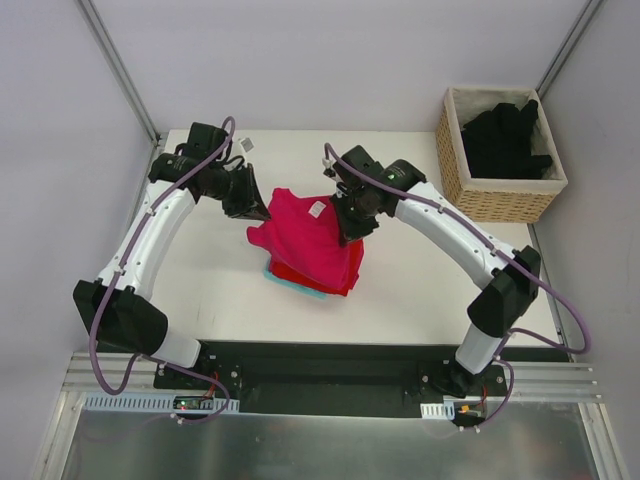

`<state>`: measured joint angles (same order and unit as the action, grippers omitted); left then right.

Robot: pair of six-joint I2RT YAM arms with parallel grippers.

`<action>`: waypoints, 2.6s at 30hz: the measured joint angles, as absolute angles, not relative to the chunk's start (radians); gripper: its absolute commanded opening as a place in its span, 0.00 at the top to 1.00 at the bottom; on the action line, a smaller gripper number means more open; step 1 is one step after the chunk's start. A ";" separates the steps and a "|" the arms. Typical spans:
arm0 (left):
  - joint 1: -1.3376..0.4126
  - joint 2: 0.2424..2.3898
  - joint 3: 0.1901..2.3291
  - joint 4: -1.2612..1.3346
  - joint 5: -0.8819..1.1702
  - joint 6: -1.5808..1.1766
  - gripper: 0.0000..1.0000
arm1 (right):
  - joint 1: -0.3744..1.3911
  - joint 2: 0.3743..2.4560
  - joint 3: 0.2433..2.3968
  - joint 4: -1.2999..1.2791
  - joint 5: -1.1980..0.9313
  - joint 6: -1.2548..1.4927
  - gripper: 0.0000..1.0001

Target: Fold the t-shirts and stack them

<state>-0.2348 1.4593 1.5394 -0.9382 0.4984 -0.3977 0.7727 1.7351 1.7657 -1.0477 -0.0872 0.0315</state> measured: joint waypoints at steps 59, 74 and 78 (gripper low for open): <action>-0.236 1.451 1.333 -0.897 0.512 -0.438 1.00 | 0.802 1.612 1.432 -0.885 -0.113 0.197 0.99; -0.237 1.623 1.520 -0.871 0.521 -0.429 1.00 | 0.724 1.636 1.431 -0.817 -0.093 0.183 0.99; -0.237 1.649 1.520 -0.871 0.506 -0.417 1.00 | 0.724 1.644 1.407 -0.788 -0.093 0.187 0.99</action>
